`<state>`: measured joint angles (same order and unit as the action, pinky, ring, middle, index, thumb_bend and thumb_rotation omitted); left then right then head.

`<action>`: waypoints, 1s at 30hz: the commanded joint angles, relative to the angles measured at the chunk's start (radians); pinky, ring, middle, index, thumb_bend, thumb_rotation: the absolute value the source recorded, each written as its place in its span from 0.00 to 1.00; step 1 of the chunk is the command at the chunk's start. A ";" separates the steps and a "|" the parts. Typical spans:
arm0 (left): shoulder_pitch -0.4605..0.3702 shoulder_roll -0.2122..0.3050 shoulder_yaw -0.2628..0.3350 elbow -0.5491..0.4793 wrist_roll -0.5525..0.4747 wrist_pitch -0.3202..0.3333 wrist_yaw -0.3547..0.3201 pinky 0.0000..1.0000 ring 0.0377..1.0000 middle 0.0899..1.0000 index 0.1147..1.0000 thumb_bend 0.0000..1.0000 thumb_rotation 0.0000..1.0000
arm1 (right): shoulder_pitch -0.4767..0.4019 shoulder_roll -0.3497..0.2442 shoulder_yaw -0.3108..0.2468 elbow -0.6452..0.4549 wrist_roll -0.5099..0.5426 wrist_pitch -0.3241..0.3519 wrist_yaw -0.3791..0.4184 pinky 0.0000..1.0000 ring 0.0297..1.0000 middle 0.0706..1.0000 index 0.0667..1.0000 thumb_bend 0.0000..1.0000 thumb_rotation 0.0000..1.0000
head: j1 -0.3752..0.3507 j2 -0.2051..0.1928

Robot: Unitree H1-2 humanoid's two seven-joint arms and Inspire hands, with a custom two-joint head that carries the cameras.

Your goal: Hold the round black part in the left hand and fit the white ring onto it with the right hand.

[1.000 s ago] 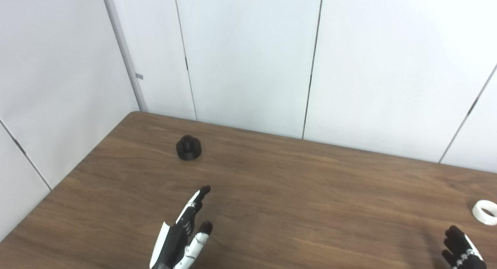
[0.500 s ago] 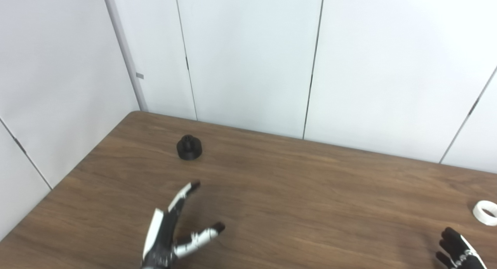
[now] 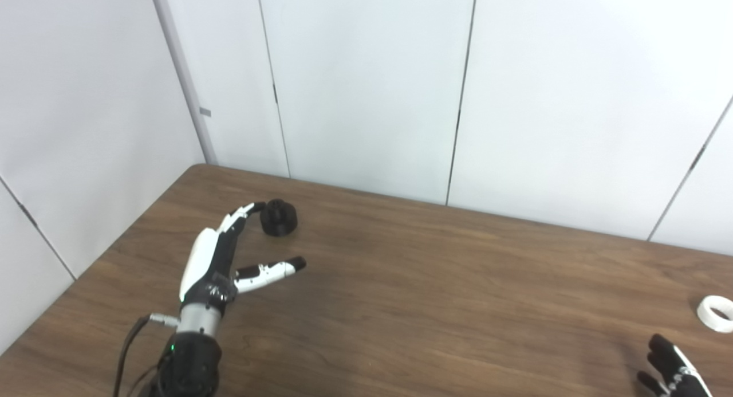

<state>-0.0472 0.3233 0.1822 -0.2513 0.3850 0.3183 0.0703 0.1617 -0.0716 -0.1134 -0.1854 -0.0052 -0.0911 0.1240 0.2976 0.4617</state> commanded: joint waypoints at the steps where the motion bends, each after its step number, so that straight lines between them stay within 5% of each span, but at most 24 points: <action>1: -0.056 0.043 0.010 0.015 0.018 -0.014 0.011 1.00 1.00 0.96 0.87 0.93 0.34 | 0.038 -0.011 0.011 0.020 0.028 -0.026 0.006 1.00 1.00 1.00 0.99 0.54 0.97 | 0.001 0.003; 15: -0.246 0.156 -0.045 0.320 0.121 -0.008 0.039 1.00 1.00 0.94 0.83 0.99 0.37 | 0.056 -0.022 0.016 0.028 0.030 -0.025 -0.001 1.00 0.99 0.99 0.97 0.57 0.98 | -0.003 0.011; 30: -0.433 0.193 -0.155 0.605 0.163 0.034 0.039 1.00 1.00 0.96 0.84 1.00 0.37 | 0.065 -0.020 0.023 0.022 0.021 -0.034 -0.006 1.00 1.00 0.98 0.96 0.54 1.00 | -0.015 0.020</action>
<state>-0.4195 0.4787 0.0336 0.3567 0.5223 0.3510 0.0930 0.1673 -0.0853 -0.0977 -0.1854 0.0101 -0.0911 0.1233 0.2823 0.4801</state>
